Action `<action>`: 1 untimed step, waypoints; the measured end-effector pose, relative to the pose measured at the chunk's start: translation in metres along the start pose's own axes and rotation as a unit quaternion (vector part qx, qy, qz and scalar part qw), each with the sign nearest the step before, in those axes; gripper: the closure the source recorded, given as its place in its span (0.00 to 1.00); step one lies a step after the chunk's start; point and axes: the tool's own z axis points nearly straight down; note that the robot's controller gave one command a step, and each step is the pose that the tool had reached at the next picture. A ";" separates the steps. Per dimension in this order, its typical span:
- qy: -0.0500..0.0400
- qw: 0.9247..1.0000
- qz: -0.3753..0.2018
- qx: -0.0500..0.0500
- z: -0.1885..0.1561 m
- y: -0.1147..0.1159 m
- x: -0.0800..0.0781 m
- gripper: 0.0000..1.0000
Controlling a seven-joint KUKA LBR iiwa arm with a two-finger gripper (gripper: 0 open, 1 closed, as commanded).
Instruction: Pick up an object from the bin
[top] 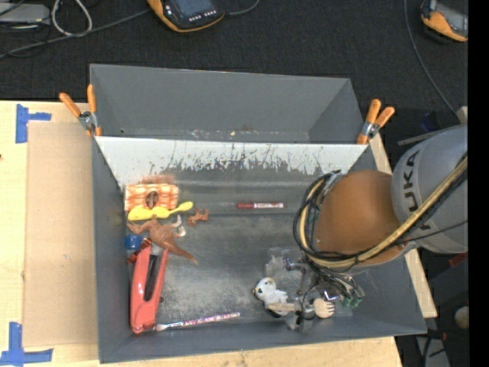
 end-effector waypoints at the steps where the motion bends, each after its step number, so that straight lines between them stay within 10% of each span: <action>1: 0.000 1.000 0.027 0.000 -0.003 -0.004 0.003 0.00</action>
Offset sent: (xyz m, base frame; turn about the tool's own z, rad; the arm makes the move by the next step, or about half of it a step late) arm -0.0013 -0.0317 -0.0036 0.1199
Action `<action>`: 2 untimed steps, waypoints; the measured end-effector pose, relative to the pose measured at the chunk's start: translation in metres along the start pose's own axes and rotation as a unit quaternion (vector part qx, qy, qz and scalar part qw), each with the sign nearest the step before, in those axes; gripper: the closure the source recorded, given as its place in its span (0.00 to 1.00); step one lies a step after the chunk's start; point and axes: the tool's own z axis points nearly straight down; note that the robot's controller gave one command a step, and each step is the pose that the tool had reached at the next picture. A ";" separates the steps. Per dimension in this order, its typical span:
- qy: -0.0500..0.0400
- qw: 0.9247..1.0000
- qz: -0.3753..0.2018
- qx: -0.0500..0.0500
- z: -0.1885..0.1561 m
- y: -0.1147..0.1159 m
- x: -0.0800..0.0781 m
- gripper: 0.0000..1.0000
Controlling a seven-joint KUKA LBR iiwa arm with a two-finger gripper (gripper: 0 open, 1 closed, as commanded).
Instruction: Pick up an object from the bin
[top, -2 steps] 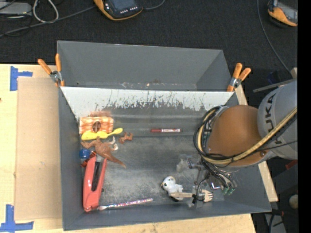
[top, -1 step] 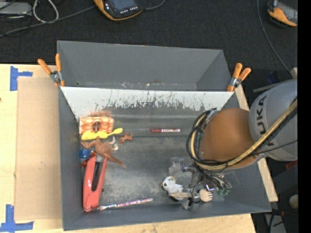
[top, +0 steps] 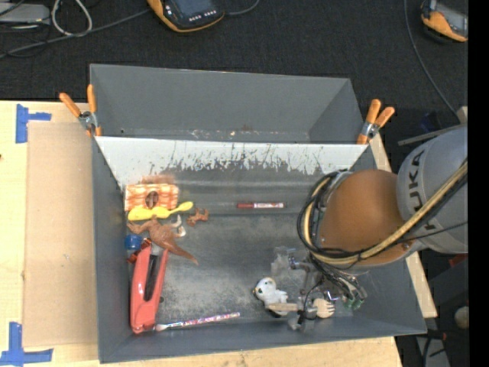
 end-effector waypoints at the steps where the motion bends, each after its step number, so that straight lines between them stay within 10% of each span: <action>1: -0.002 1.000 0.000 0.000 0.017 -0.015 -0.005 0.00; 2: -0.002 1.000 -0.002 0.000 0.018 -0.013 -0.006 0.00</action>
Offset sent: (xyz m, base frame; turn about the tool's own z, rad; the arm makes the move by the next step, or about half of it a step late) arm 0.0065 -0.0126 -0.0181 -0.0023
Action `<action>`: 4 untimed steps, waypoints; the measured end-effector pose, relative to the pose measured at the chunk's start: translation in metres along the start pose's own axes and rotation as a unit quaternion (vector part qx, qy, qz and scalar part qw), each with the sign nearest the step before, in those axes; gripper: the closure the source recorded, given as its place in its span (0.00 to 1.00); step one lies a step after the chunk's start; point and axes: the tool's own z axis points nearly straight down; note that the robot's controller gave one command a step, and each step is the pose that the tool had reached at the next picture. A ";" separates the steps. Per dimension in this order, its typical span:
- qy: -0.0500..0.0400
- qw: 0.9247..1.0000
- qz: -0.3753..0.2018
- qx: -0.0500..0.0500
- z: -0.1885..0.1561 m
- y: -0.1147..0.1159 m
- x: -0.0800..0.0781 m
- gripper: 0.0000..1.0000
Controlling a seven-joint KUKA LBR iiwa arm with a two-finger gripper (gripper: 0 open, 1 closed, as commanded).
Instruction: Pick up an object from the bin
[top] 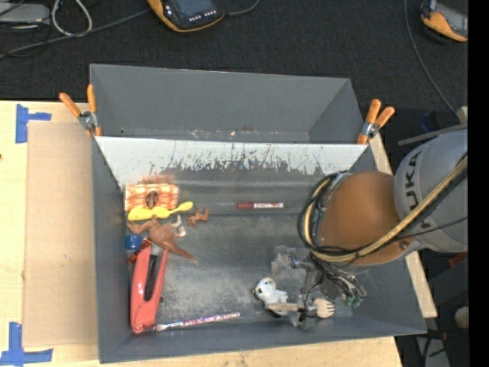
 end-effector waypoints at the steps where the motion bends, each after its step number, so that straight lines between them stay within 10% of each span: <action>1: -0.001 1.000 -0.029 0.001 -0.009 0.020 0.002 0.00; 3: -0.002 0.999 -0.037 0.000 -0.012 -0.019 -0.002 0.00; 4: -0.002 0.997 -0.081 -0.001 -0.016 0.004 0.006 0.00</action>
Offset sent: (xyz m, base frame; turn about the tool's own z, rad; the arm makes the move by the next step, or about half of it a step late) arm -0.0033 -0.0009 0.0002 -0.0653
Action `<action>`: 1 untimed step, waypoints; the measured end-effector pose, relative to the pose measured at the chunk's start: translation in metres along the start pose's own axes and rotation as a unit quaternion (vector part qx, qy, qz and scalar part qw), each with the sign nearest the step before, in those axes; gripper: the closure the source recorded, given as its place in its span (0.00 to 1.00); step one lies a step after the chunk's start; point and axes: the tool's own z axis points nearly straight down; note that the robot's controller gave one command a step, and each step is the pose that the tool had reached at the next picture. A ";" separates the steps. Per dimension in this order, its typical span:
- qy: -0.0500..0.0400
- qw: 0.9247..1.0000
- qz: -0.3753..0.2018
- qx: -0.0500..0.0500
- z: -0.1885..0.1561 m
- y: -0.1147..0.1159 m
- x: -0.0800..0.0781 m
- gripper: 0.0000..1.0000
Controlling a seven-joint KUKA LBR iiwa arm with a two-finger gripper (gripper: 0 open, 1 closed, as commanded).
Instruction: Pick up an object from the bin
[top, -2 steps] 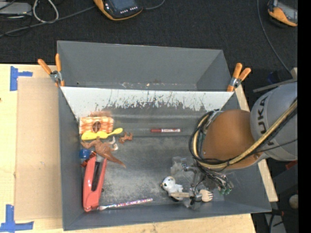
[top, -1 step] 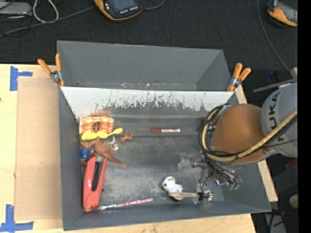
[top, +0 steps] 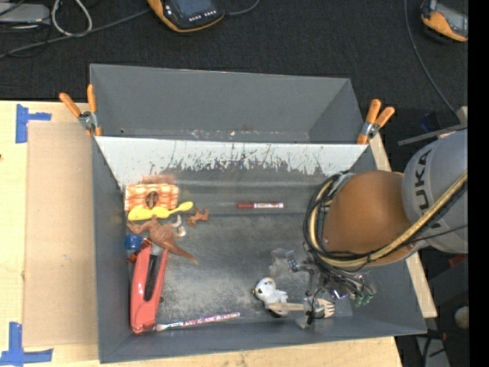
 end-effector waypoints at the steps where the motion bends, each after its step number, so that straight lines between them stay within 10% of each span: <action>1: 0.002 1.000 -0.009 -0.001 0.000 0.017 -0.006 1.00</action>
Offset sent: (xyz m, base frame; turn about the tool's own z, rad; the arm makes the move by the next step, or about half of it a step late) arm 0.0000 0.0000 0.0000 0.0000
